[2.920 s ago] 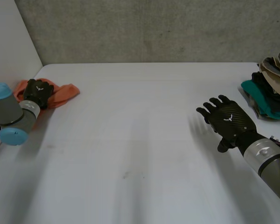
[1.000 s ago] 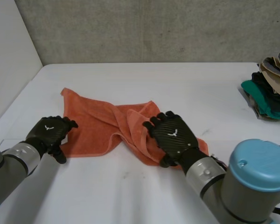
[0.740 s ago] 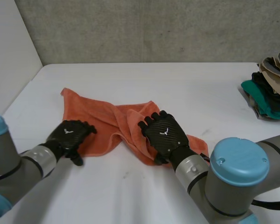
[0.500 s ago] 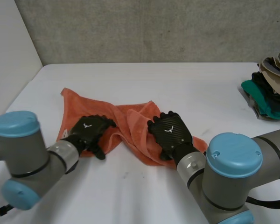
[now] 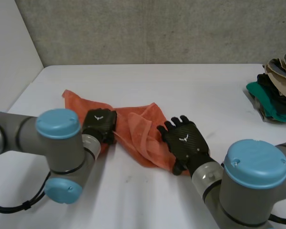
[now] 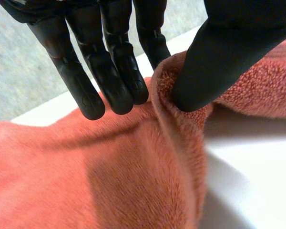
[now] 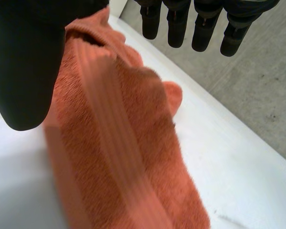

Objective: Fold the laundry.

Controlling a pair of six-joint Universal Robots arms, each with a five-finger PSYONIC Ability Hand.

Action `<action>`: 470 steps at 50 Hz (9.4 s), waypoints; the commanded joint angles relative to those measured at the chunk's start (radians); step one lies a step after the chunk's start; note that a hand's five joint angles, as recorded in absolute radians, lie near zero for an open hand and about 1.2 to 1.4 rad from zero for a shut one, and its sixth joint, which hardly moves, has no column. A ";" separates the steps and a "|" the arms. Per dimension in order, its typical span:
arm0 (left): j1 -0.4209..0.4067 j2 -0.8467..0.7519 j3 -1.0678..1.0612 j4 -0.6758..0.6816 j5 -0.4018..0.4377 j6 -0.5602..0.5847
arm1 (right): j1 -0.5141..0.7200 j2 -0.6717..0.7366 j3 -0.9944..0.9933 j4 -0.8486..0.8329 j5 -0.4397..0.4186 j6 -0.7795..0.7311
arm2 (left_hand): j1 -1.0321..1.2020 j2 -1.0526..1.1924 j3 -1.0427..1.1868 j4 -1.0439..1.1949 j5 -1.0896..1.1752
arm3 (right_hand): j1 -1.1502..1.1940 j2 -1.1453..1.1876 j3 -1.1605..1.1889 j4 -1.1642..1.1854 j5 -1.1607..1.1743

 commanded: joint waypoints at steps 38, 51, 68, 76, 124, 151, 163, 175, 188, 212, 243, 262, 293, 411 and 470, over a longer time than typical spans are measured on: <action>-0.101 0.570 -0.432 0.065 0.051 0.154 | -0.456 0.464 -0.979 0.568 -0.130 0.531 | 0.276 0.203 0.209 0.200 0.251 | 0.798 0.822 0.825 0.825 0.815; -0.126 0.479 -0.346 0.071 0.045 0.150 | -0.496 0.269 -0.757 0.536 -0.160 0.342 | -0.213 -0.286 -0.279 -0.289 -0.238 | -0.066 -0.043 -0.040 -0.039 -0.049; -0.183 0.284 -0.360 -0.021 0.037 0.102 | -0.478 -0.045 -0.108 0.353 -0.235 -0.126 | -0.795 -0.868 -0.862 -0.871 -0.820 | -0.066 -0.043 -0.040 -0.039 -0.049; -0.195 0.191 -0.353 -0.012 0.037 0.115 | -0.485 -0.077 0.009 0.275 -0.285 -0.126 | -0.795 -0.868 -0.862 -0.871 -0.820 | -0.066 -0.043 -0.040 -0.039 -0.049; -0.102 -0.039 -0.103 0.085 -0.006 0.200 | -0.490 -0.070 0.058 0.220 -0.286 -0.128 | -0.490 -0.563 -0.557 -0.566 -0.515 | -0.066 -0.043 -0.040 -0.039 -0.049; -0.065 -0.104 -0.014 0.142 0.001 0.364 | -0.492 -0.070 0.058 0.221 -0.285 -0.130 | -0.593 -0.666 -0.659 -0.669 -0.618 | -0.066 -0.043 -0.040 -0.039 -0.049; -0.065 -0.093 0.000 0.195 0.013 0.401 | -0.493 -0.070 0.058 0.221 -0.280 -0.130 | 0.243 0.170 0.176 0.167 0.218 | -0.066 -0.043 -0.040 -0.039 -0.049; -0.065 -0.088 -0.003 0.189 0.027 0.406 | -0.493 -0.068 0.057 0.221 -0.279 -0.130 | 0.250 0.177 0.184 0.174 0.225 | -0.066 -0.043 -0.040 -0.039 -0.049; -0.075 -0.078 -0.009 0.085 0.027 0.401 | -0.493 -0.070 0.057 0.221 -0.277 -0.130 | -0.684 -0.757 -0.751 -0.760 -0.709 | -0.066 -0.043 -0.040 -0.039 -0.049; -0.054 0.341 -0.179 0.126 -0.021 0.322 | -0.476 -0.133 0.018 0.284 -0.279 -0.111 | 0.276 0.203 0.209 0.200 0.251 | -0.066 -0.043 -0.040 -0.039 -0.049; -0.135 0.738 -0.191 -0.007 -0.075 0.233 | -0.248 -0.054 -0.312 0.259 -0.186 0.117 | 0.276 0.203 0.209 0.200 0.251 | 1.156 1.179 1.182 1.183 1.172; -0.005 0.407 -0.265 -0.026 -0.052 0.228 | -0.380 0.016 -0.631 1.011 -0.306 -0.444 | 0.276 0.203 0.209 0.200 0.251 | 1.156 1.179 1.182 1.183 1.172; -0.017 0.283 -0.156 -0.001 -0.025 0.217 | -0.375 -0.014 -0.330 0.428 -0.113 -0.222 | 0.276 0.203 0.209 0.200 0.251 | -0.065 -0.042 -0.039 -0.038 -0.048; 0.063 0.332 -0.277 0.335 -0.025 0.214 | -0.502 0.090 -0.305 0.344 -0.364 0.002 | 0.276 0.203 0.209 0.200 0.251 | 0.153 0.176 0.179 0.180 0.170; -0.174 0.631 0.316 -0.156 -0.085 0.159 | -0.119 0.225 -0.212 0.017 -0.187 0.440 | 0.276 0.203 0.209 0.200 0.251 | 1.156 1.179 1.182 1.183 1.172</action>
